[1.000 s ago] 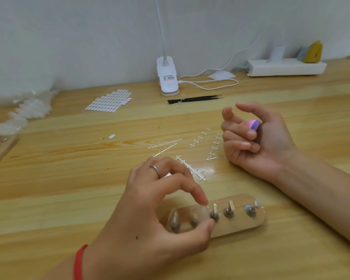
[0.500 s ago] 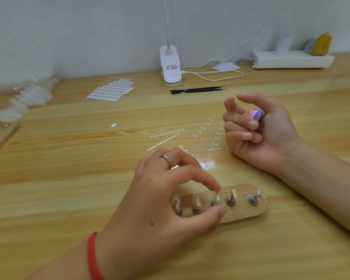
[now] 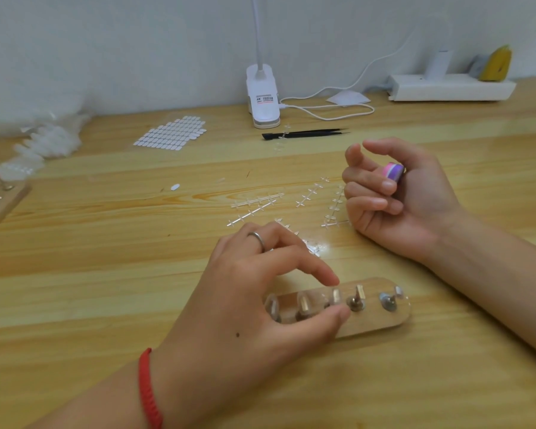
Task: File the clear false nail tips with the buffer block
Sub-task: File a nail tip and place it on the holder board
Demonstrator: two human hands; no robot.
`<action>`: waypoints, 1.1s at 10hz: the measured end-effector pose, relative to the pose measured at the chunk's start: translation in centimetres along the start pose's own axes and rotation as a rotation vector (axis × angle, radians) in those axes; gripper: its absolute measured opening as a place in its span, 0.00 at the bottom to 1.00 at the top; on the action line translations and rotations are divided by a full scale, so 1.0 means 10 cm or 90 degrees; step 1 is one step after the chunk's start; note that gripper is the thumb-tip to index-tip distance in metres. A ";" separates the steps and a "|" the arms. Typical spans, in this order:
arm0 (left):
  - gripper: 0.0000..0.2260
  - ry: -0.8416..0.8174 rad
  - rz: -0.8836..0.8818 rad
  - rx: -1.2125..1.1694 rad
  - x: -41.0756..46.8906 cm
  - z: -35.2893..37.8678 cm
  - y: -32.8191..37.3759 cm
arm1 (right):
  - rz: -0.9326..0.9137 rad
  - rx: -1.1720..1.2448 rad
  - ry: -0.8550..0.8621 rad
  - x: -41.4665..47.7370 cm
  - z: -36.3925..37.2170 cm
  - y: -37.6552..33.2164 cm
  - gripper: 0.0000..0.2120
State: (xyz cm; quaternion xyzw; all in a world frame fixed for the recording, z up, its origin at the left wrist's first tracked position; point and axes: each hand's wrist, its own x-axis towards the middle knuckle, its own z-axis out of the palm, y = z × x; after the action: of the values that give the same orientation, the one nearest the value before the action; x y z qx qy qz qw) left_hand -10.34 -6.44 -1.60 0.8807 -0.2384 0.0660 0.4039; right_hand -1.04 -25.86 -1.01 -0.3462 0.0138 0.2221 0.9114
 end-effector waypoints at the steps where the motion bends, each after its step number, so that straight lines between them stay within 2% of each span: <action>1: 0.12 -0.011 -0.001 0.001 0.01 -0.01 0.01 | 0.000 -0.001 -0.001 0.00 0.00 0.00 0.09; 6: 0.11 -0.043 -0.007 0.018 0.02 -0.03 0.05 | -0.005 -0.016 0.006 -0.01 0.01 0.01 0.08; 7: 0.15 -0.069 -0.016 -0.013 -0.01 -0.02 0.05 | -0.007 -0.019 0.008 -0.01 0.01 0.01 0.09; 8: 0.23 -0.081 -0.074 -0.148 0.03 -0.09 0.02 | -0.007 -0.005 0.007 -0.01 0.00 0.01 0.09; 9: 0.18 0.043 -0.105 -0.236 0.17 -0.23 -0.17 | -0.006 0.012 0.007 -0.01 0.00 0.01 0.09; 10: 0.16 0.093 -0.129 0.001 0.29 -0.28 -0.39 | -0.007 0.000 0.005 -0.02 0.01 0.01 0.10; 11: 0.21 0.019 -0.107 0.272 0.31 -0.23 -0.48 | -0.011 -0.003 -0.001 -0.02 0.02 0.02 0.10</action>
State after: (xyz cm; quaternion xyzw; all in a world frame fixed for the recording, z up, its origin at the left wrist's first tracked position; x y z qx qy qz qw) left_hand -5.15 -3.17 -2.40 0.9620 -0.1386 0.0939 0.2158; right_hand -1.31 -25.70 -0.97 -0.3480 0.0093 0.2146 0.9126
